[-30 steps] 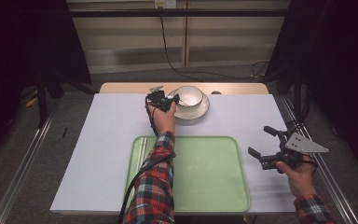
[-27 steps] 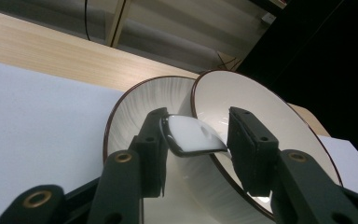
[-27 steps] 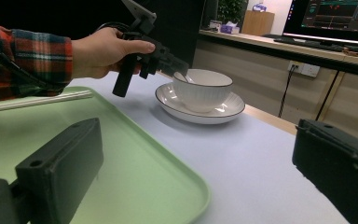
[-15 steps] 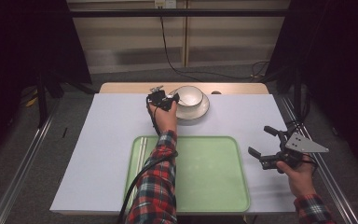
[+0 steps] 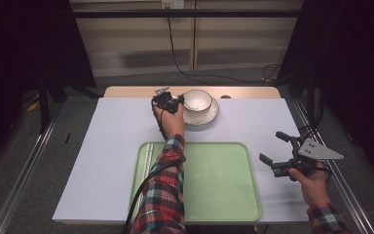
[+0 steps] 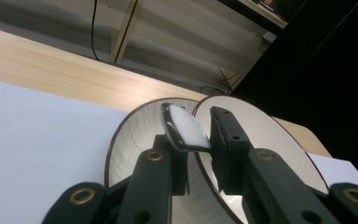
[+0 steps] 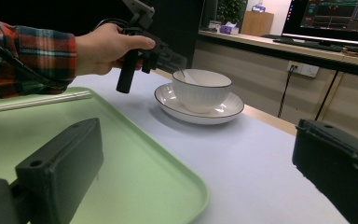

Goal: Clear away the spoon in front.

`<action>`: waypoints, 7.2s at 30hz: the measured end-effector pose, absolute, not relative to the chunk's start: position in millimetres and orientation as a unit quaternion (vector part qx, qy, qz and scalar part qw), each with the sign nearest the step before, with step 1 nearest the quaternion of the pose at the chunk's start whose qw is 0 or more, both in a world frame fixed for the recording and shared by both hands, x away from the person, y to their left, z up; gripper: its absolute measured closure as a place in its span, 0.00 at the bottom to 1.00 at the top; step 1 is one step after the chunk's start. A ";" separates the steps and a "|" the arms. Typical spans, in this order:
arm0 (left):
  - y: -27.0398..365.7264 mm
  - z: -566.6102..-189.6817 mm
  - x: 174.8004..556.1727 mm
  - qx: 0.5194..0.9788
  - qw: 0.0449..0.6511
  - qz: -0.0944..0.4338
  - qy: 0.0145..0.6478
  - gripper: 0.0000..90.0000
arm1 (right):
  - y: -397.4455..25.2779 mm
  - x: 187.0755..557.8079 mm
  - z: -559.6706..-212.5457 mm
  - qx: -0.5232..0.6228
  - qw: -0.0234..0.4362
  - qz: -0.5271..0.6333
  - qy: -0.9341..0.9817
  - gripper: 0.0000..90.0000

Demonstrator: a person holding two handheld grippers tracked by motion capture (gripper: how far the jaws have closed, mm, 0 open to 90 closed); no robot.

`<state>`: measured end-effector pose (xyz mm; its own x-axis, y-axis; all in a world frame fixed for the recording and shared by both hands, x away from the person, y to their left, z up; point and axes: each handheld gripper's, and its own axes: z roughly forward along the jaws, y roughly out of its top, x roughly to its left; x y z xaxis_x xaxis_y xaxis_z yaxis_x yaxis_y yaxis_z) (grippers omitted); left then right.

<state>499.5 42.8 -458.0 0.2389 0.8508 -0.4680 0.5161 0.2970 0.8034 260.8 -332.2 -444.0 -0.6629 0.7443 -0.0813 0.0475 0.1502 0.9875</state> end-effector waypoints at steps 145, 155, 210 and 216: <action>170.4 -406.9 380.3 0.690 0.526 -0.004 0.497 0.95 | -329.3 261.6 -445.7 0.282 0.295 0.579 0.706 0.01; 174.1 -420.3 366.5 0.706 0.505 -0.023 0.497 0.96 | -328.5 262.1 -446.2 0.281 0.295 0.580 0.706 0.01; 156.8 -470.8 377.2 0.747 0.454 -0.068 0.481 0.84 | -324.6 263.7 -447.3 0.277 0.287 0.578 0.712 0.01; 155.4 -473.0 373.5 0.761 0.443 -0.058 0.471 0.82 | -323.9 264.0 -447.0 0.280 0.287 0.580 0.709 0.01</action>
